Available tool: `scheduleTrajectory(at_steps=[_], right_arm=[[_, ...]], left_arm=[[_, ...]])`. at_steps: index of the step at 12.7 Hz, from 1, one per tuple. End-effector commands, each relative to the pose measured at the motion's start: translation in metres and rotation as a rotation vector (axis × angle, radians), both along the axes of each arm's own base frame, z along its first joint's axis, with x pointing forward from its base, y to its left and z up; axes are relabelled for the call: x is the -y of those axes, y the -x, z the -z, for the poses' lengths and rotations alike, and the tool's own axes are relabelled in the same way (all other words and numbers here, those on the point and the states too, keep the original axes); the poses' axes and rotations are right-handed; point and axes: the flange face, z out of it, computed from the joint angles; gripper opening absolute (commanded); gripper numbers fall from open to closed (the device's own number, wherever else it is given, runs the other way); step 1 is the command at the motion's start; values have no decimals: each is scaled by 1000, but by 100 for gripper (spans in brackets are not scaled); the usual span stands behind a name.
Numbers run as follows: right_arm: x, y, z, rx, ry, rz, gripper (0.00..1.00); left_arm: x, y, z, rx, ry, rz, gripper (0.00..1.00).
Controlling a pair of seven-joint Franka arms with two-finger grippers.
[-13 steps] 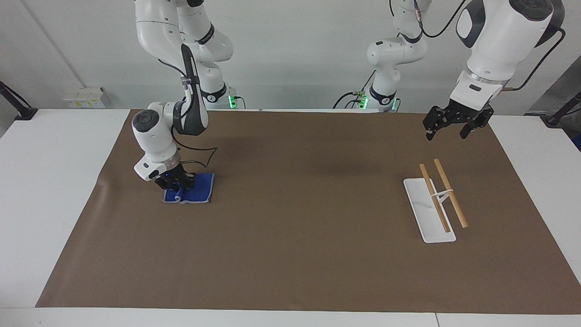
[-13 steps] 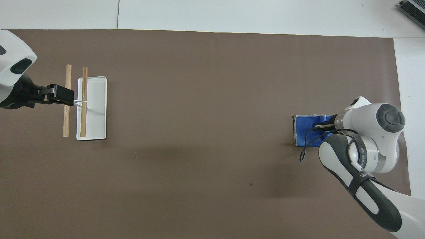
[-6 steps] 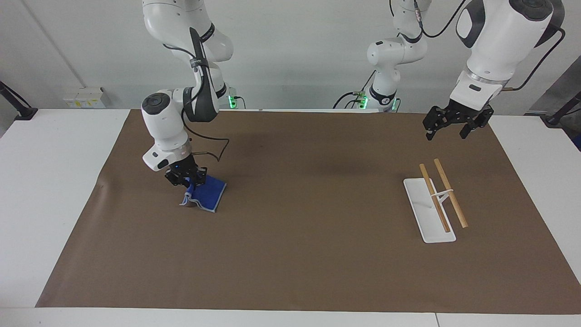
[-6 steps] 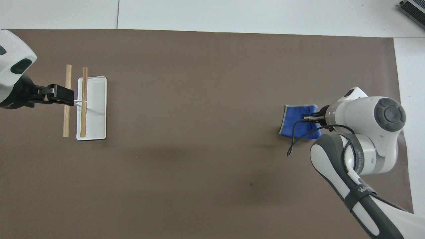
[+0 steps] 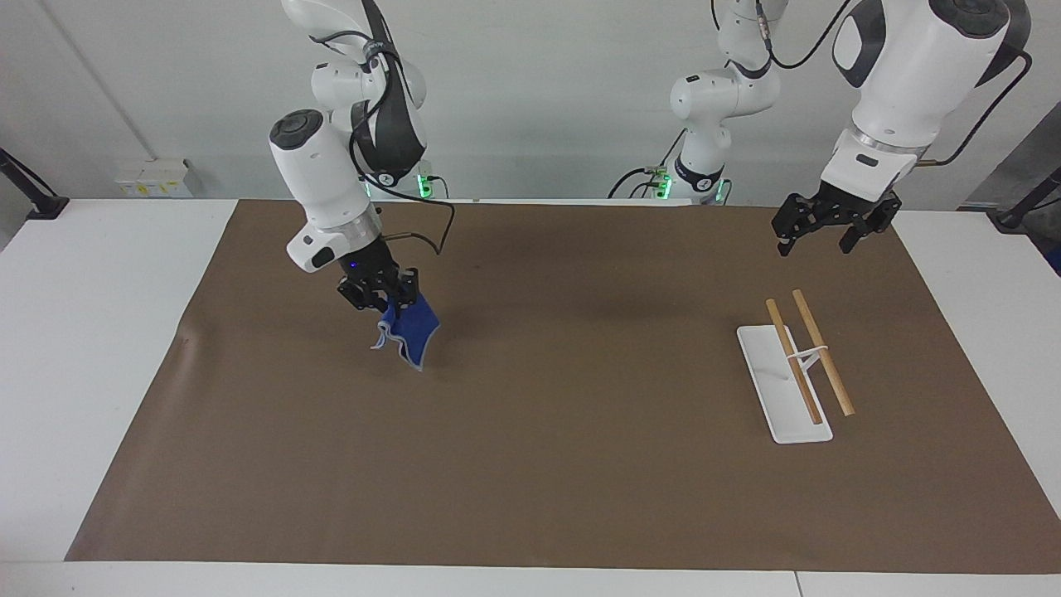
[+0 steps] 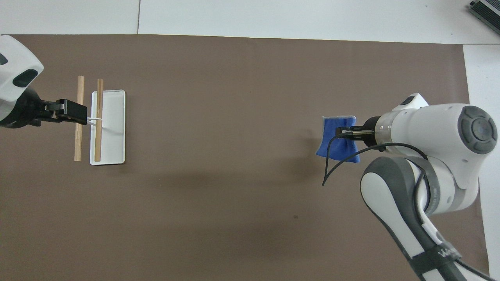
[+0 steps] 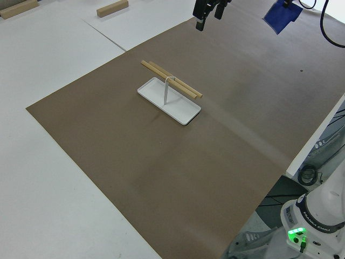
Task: Right arm passes towel to left arm to hang
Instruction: 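Close the right gripper on the towel and lift it up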
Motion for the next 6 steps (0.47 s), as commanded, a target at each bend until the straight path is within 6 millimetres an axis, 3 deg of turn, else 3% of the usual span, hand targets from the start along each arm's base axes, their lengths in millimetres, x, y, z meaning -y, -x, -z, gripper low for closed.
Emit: scheduleTrajectory(at_steps=[1,2,4,6], right_arm=[[-24,4,-17,-9,-143,43,0],[-41,6,-24,-16,-219,62,0],[-56,7,-30,-26,-323,89,0],[-72,9,-38,-39,-434,122,0]], left_arm=[[1,6,-3,6,-21,-1,100],[2,6,-4,11,-21,-1,100],[20,12,-1,-8,-22,27,100],[23,10,-3,10,-14,-44,100]])
